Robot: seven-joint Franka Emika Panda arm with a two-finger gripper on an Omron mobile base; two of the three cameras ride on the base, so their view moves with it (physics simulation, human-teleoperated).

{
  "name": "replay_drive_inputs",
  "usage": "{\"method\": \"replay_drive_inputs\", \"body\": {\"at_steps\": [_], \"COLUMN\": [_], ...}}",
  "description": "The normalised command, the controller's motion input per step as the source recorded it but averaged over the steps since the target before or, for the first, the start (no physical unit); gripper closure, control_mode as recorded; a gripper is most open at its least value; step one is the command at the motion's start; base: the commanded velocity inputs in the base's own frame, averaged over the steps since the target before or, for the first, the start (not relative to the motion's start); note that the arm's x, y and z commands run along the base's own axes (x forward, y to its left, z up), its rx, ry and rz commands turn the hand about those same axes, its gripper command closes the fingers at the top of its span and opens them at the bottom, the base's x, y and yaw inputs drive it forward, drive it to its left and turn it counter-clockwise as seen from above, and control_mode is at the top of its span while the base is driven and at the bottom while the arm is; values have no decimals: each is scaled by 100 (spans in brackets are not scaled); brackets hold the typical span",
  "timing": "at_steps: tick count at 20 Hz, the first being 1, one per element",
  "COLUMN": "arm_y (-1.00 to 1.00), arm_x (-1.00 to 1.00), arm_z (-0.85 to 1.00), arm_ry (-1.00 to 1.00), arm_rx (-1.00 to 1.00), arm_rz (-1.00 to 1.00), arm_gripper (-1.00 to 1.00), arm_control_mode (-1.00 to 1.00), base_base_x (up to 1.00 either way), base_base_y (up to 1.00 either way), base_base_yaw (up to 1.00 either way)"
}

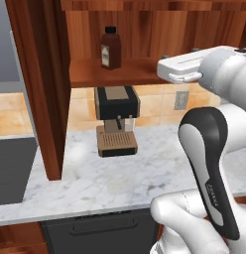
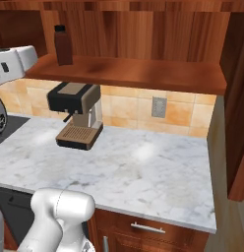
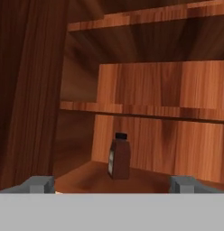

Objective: Collect the paprika, ketchup, and shaker from the cabinet and place them next to the stove.

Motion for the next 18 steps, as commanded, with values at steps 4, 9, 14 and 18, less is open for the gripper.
{"method": "replay_drive_inputs", "body": {"at_steps": [4,9,14,18], "arm_y": [0,-2,0,0], "arm_x": [0,0,0,0], "arm_z": [0,7,14,1], "arm_ry": [1,4,12,9], "arm_rx": [0,1,0,0], "arm_rz": [-3,-4,-5,-3], "arm_gripper": [-100,-100,-100,-100], "arm_control_mode": [-100,-100,-100,-100], "base_base_x": [0,0,0,0], "base_base_y": [0,0,0,0], "base_base_yaw": [0,0,0,0]}}
